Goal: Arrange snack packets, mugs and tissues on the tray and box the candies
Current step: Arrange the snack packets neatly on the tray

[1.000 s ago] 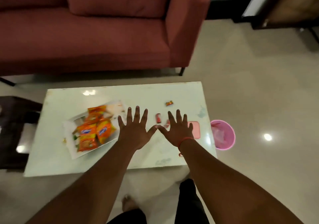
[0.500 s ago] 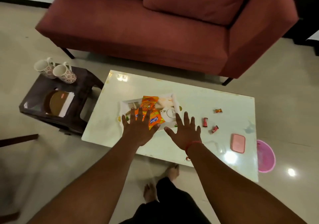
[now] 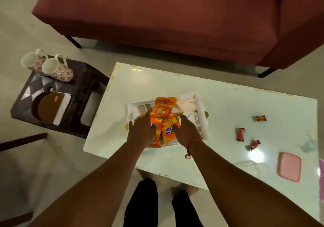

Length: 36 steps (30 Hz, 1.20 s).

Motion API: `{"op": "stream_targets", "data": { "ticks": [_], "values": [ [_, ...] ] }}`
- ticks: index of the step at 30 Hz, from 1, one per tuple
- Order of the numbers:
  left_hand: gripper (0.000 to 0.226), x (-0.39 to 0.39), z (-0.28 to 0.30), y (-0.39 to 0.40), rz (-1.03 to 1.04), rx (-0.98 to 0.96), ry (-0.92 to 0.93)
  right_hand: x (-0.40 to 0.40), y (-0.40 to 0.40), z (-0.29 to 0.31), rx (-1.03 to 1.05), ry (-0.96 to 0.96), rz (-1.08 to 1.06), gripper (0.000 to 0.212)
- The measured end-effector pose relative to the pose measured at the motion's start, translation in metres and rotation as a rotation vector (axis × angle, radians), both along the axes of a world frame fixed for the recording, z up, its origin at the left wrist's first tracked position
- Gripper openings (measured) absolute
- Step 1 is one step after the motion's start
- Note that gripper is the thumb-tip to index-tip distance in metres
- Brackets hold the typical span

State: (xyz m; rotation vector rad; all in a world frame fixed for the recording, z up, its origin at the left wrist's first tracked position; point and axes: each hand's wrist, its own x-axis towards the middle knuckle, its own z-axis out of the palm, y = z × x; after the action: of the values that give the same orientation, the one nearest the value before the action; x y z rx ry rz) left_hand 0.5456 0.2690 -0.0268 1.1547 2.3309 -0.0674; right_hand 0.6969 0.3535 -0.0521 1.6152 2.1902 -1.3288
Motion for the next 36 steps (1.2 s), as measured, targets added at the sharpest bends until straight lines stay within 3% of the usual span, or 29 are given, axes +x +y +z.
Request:
{"op": "stream_targets", "data": {
  "ticks": [5,10,18,22,25,27,29,31,34,36],
  "values": [
    [0.055,-0.029,-0.056,0.043,0.197,0.047,-0.174,-0.036,0.052,-0.048,-0.080,0.106,-0.317,0.048],
    [0.055,-0.045,-0.091,0.061,0.322,0.043,-0.300,-0.068,0.065,-0.079,-0.223,0.126,-0.373,0.050],
    [0.024,-0.025,-0.087,0.067,0.537,0.411,-0.472,-0.075,0.035,-0.072,-0.143,0.453,-0.612,0.059],
    [0.031,-0.007,-0.083,0.070,0.635,0.497,-0.672,-0.059,0.041,-0.065,-0.201,0.547,-0.766,0.060],
    [0.047,-0.006,-0.082,0.082,0.971,0.482,-0.862,-0.044,0.050,-0.063,-0.191,0.630,-0.787,0.045],
    [0.054,-0.012,-0.082,0.091,1.076,0.446,-0.975,-0.033,0.050,-0.063,-0.214,0.673,-0.755,0.041],
    [0.038,-0.019,-0.084,0.097,1.029,0.444,-1.009,-0.022,0.049,-0.064,-0.278,0.683,-0.696,0.048],
    [0.019,-0.024,-0.086,0.101,0.958,0.433,-0.898,-0.009,0.049,-0.067,-0.303,0.683,-0.664,0.049],
    [0.017,-0.026,-0.089,0.099,0.942,0.472,-0.883,0.008,0.051,-0.068,-0.255,0.678,-0.763,0.026],
    [0.019,-0.022,-0.091,0.098,0.863,0.532,-0.847,0.016,0.053,-0.070,-0.244,0.565,-0.737,0.022]
  ]
}}
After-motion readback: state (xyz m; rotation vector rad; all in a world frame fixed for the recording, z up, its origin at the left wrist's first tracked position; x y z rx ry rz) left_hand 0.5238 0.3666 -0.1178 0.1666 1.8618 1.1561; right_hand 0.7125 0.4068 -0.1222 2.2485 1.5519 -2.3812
